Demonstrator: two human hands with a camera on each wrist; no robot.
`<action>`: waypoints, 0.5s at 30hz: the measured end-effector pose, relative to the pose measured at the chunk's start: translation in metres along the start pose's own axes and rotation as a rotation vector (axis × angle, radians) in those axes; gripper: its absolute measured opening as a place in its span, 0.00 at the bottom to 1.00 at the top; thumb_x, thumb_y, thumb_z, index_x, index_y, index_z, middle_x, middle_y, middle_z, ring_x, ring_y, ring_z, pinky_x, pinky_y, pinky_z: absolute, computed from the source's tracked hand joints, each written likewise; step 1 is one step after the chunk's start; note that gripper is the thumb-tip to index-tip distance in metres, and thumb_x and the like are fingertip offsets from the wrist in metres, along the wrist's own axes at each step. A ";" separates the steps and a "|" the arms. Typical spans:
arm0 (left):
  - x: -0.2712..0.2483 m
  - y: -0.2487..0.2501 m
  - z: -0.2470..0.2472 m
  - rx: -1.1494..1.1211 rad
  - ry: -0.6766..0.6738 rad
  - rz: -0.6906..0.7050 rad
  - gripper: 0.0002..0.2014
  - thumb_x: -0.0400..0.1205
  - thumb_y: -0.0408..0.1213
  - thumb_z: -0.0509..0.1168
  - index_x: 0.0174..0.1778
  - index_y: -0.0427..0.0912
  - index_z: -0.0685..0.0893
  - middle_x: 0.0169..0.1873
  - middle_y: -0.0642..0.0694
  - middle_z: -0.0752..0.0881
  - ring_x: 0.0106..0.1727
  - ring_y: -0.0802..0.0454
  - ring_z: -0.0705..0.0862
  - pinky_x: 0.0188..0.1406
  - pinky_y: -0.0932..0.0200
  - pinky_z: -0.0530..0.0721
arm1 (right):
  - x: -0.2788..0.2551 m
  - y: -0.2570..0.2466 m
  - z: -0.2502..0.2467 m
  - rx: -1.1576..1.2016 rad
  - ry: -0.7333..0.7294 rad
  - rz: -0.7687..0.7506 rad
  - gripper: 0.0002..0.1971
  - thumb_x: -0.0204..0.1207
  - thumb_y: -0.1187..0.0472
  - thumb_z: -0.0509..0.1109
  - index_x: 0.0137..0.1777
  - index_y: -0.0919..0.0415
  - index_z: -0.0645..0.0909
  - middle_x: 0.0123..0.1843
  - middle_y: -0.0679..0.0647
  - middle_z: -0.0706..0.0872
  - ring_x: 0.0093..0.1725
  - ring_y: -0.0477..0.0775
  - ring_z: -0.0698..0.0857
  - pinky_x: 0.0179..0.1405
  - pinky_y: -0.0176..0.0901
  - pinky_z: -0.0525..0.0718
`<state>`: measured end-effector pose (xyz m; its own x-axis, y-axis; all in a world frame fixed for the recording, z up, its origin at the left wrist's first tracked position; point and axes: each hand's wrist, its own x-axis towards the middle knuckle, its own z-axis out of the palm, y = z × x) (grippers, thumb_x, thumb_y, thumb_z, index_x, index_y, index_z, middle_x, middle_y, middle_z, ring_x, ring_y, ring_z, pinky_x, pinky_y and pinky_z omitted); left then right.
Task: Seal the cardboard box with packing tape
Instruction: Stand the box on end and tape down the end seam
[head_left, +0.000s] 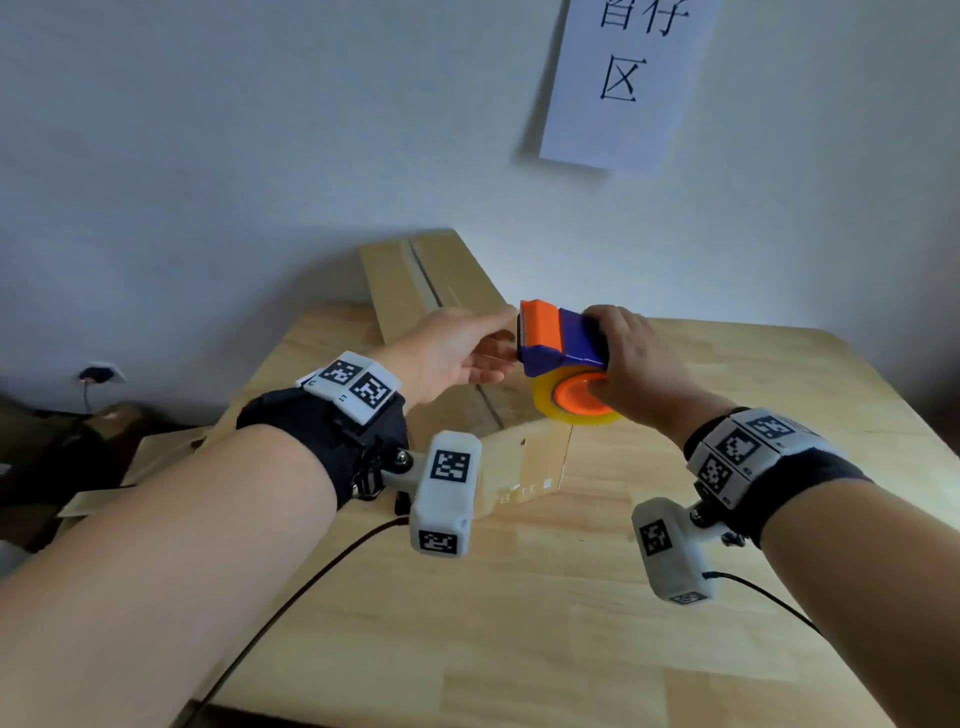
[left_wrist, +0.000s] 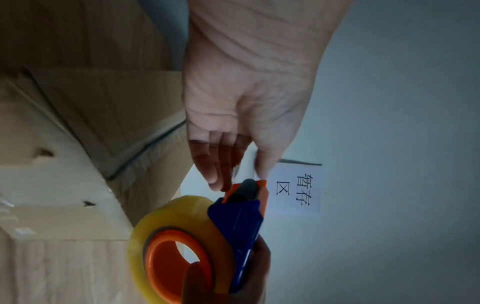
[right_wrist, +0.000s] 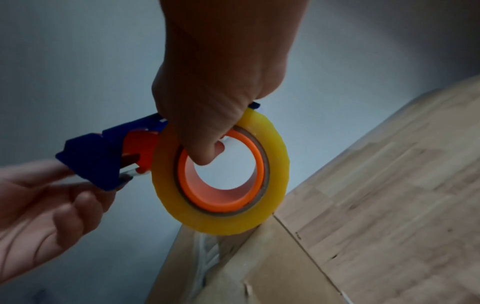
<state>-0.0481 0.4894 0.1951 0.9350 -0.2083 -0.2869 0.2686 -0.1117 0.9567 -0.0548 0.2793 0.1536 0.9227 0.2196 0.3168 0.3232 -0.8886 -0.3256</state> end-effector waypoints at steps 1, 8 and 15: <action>-0.006 -0.002 -0.009 0.018 0.010 0.018 0.10 0.82 0.40 0.65 0.44 0.35 0.81 0.35 0.40 0.85 0.30 0.51 0.84 0.29 0.63 0.85 | 0.001 -0.009 0.001 -0.022 -0.010 -0.013 0.28 0.65 0.68 0.73 0.67 0.66 0.73 0.58 0.63 0.81 0.55 0.66 0.78 0.57 0.53 0.75; -0.031 -0.028 -0.049 0.187 0.116 -0.004 0.04 0.82 0.31 0.65 0.43 0.34 0.82 0.31 0.42 0.84 0.27 0.55 0.81 0.25 0.67 0.82 | -0.003 -0.059 0.003 -0.171 -0.208 -0.116 0.34 0.66 0.56 0.76 0.71 0.60 0.67 0.60 0.60 0.79 0.58 0.63 0.78 0.57 0.54 0.78; -0.034 -0.046 -0.056 0.108 0.178 -0.032 0.04 0.83 0.31 0.63 0.43 0.37 0.78 0.33 0.43 0.83 0.32 0.53 0.82 0.33 0.63 0.84 | -0.004 -0.084 0.005 -0.450 -0.283 -0.193 0.40 0.72 0.43 0.69 0.81 0.47 0.55 0.56 0.56 0.79 0.52 0.60 0.80 0.50 0.49 0.79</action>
<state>-0.0788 0.5560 0.1637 0.9552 -0.0293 -0.2944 0.2810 -0.2210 0.9339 -0.0847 0.3551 0.1754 0.8961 0.4397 0.0611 0.4278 -0.8920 0.1458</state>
